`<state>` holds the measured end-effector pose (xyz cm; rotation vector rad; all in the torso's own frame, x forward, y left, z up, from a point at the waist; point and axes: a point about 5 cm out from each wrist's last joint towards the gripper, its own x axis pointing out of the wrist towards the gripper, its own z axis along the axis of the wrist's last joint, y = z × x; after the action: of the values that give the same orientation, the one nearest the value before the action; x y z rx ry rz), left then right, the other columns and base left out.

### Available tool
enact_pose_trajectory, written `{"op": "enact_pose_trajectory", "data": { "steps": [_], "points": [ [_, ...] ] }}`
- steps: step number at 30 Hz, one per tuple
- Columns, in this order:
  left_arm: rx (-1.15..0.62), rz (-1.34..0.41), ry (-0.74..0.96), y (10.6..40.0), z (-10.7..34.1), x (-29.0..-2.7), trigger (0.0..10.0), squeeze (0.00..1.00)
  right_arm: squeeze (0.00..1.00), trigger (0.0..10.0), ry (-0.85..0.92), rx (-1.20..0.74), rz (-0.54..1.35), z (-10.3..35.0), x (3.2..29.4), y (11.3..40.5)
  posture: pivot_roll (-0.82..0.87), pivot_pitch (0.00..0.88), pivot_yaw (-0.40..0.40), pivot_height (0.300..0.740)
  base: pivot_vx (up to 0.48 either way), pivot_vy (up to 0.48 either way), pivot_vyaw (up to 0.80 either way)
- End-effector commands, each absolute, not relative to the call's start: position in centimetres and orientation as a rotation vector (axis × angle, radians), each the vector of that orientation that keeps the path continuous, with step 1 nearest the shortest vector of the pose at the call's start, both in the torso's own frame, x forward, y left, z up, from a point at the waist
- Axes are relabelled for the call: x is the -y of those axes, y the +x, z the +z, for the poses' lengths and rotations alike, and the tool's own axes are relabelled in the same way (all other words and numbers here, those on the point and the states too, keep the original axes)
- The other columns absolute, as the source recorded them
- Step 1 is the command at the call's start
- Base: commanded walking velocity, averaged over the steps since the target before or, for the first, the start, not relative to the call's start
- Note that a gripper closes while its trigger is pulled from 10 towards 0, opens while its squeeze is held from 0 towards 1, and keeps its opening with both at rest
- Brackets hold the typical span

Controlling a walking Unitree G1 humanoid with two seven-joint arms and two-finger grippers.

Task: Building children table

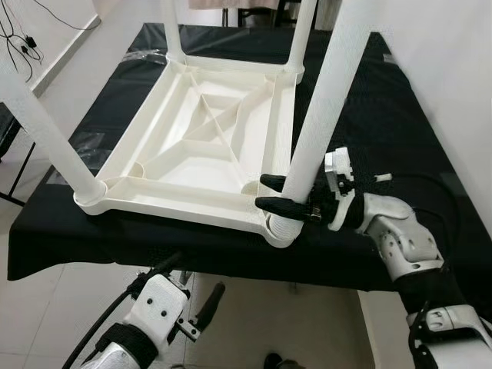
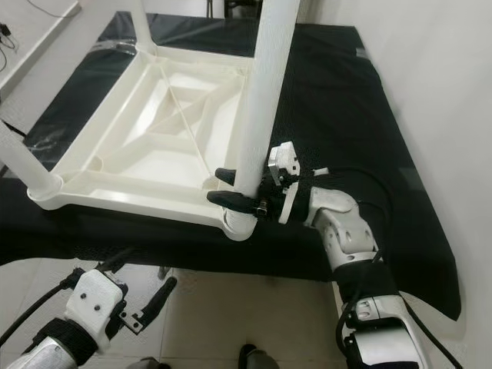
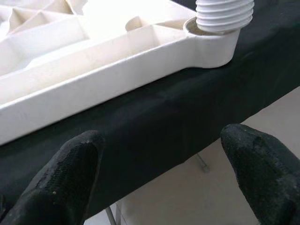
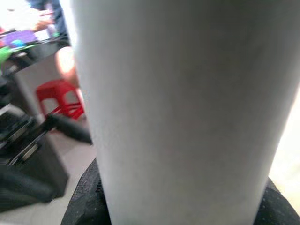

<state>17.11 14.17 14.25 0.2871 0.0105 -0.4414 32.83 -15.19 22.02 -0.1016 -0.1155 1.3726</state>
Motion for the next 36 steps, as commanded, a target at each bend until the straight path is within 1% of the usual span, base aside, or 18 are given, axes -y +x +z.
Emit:
{"op": "enact_pose_trajectory", "data": {
  "steps": [1, 8, 11, 12, 18, 22, 27, 32, 36],
  "points": [
    [-0.044, -0.452, 0.305, 16.5, 14.1, -14.4, 10.0, 0.00, 0.00, 10.0, -0.136, 0.092, 1.424, 21.7, 15.4, 32.7, 0.24, 0.342, -0.019, 0.740, 0.000, 0.000, 0.00],
    [-0.044, -0.452, 0.312, 16.2, 14.6, -14.4, 10.0, 0.00, 0.00, 10.0, -0.196, 0.051, 1.489, 21.1, 14.9, 32.7, 0.24, 0.358, -0.015, 0.740, 0.000, 0.000, 0.00],
    [-0.047, -0.453, 0.313, 16.1, 14.8, -14.4, 10.0, 0.00, 0.00, 10.0, -0.222, 0.042, 1.542, 21.1, 14.2, 32.7, 0.25, 0.364, -0.013, 0.740, 0.000, 0.000, 0.00],
    [-0.053, -0.454, 0.319, 15.8, 15.0, -14.2, 10.0, 0.00, 0.00, 10.0, -0.239, 0.043, 1.592, 21.4, 13.5, 32.9, 0.26, 0.377, -0.019, 0.740, 0.000, 0.000, 0.00],
    [-0.059, -0.447, 0.318, 15.5, 15.2, -14.1, 10.0, 0.00, 0.00, 10.0, -0.241, 0.065, 1.619, 22.1, 12.5, 33.8, 0.27, 0.385, -0.027, 0.740, 0.000, 0.000, 0.00],
    [-0.061, -0.442, 0.319, 15.4, 15.3, -14.1, 10.0, 0.00, 0.00, 10.0, -0.245, 0.065, 1.622, 22.3, 12.6, 34.0, 0.27, 0.388, -0.027, 0.740, 0.000, 0.000, 0.00],
    [-0.068, -0.438, 0.324, 15.1, 15.5, -14.2, 10.0, 0.00, 0.00, 10.0, -0.265, 0.048, 1.623, 22.9, 13.6, 34.5, 0.27, 0.398, -0.029, 0.740, 0.000, 0.000, 0.00],
    [-0.068, -0.441, 0.324, 15.1, 15.6, -14.1, 10.0, 0.00, 0.00, 10.0, -0.271, 0.052, 1.603, 23.4, 14.1, 35.0, 0.27, 0.400, -0.030, 0.740, 0.000, 0.000, 0.00],
    [-0.068, -0.442, 0.323, 15.1, 15.7, -14.0, 10.0, 0.00, 0.00, 10.0, -0.275, 0.041, 1.624, 23.5, 14.3, 35.0, 0.27, 0.402, -0.031, 0.740, 0.000, 0.000, 0.00]
  ]
}}
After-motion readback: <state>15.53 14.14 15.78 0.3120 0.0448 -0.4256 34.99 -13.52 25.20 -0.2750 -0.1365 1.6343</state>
